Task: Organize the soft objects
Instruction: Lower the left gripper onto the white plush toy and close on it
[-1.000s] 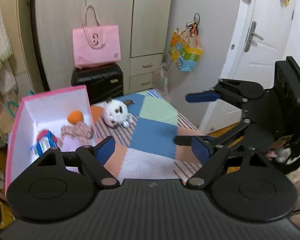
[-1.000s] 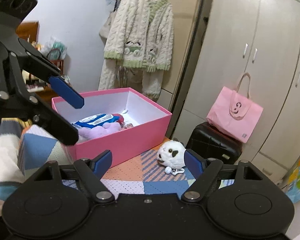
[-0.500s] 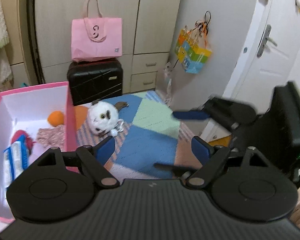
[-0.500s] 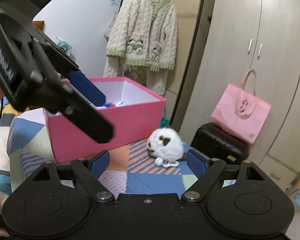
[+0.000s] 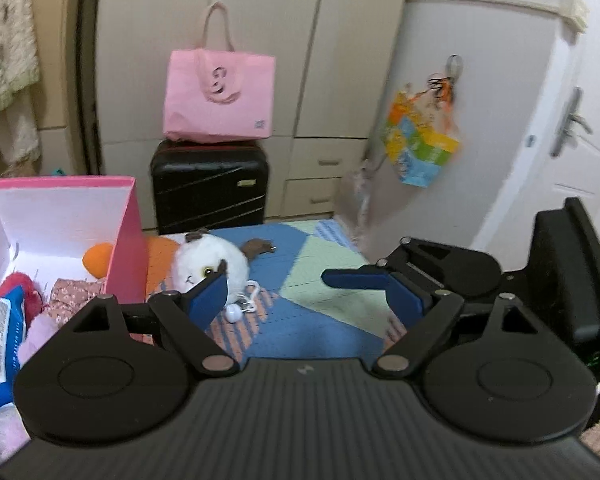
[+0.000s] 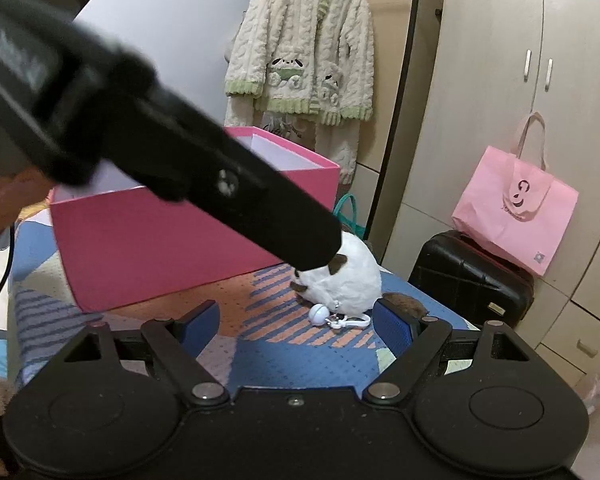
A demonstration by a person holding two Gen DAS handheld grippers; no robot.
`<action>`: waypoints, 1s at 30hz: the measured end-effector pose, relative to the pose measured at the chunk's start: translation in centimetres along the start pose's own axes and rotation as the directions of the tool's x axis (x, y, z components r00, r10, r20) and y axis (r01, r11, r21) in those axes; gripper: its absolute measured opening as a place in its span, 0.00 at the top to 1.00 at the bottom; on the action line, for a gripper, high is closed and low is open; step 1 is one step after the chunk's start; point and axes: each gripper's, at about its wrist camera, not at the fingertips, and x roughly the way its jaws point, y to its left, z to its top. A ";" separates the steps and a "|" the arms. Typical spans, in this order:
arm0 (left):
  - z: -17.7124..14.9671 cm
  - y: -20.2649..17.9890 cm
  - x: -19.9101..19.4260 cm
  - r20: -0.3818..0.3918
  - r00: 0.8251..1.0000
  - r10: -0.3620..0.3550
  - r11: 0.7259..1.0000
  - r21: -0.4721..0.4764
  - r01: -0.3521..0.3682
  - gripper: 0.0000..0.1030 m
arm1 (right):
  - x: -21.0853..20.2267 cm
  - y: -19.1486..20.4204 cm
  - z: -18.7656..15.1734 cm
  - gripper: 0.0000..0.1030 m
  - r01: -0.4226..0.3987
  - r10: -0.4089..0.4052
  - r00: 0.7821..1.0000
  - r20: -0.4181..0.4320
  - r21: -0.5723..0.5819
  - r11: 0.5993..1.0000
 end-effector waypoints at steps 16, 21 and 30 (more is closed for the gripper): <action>0.8 2.5 7.3 0.062 0.954 0.293 0.955 -0.063 -0.289 0.16 | 8.1 -7.8 -0.7 0.15 -0.148 0.159 0.983 -0.094 0.112 0.983; 1.4 2.2 7.6 0.064 0.964 0.260 0.965 -0.042 -0.258 0.17 | 9.3 -7.4 -0.4 0.15 -0.155 0.162 0.982 -0.100 0.070 0.985; 1.7 1.9 10.1 -0.051 0.938 0.342 0.938 -0.039 -0.344 0.23 | 9.5 -7.9 -0.6 0.15 -0.155 0.160 0.983 -0.091 0.062 0.986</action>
